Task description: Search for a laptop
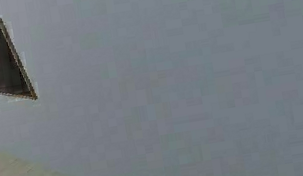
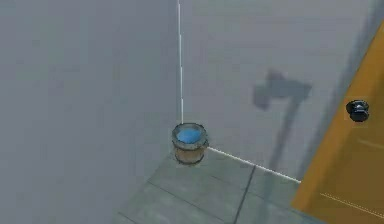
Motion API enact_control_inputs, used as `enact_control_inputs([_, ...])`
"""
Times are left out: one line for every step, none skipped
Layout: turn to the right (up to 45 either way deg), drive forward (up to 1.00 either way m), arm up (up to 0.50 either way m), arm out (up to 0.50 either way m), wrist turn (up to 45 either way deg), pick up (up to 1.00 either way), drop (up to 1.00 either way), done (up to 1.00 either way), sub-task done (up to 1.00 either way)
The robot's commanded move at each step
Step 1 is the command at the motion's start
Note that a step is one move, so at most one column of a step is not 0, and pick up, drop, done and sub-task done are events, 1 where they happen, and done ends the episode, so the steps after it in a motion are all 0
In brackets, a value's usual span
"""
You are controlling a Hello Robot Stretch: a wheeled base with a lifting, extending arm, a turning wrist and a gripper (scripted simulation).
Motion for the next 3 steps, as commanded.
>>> enact_control_inputs([-39.0, 0.00, 0.00, 0.00, 0.0, 0.00, 0.00, 0.00, 0.00])
enact_control_inputs([0.0, 0.90, 0.00, 0.00, 0.0, 0.00, 0.00, 0.00, 0.00])
enact_control_inputs([-21.0, 0.00, 0.00, 0.00, 0.0, 0.00, 0.00, 0.00, 0.00])
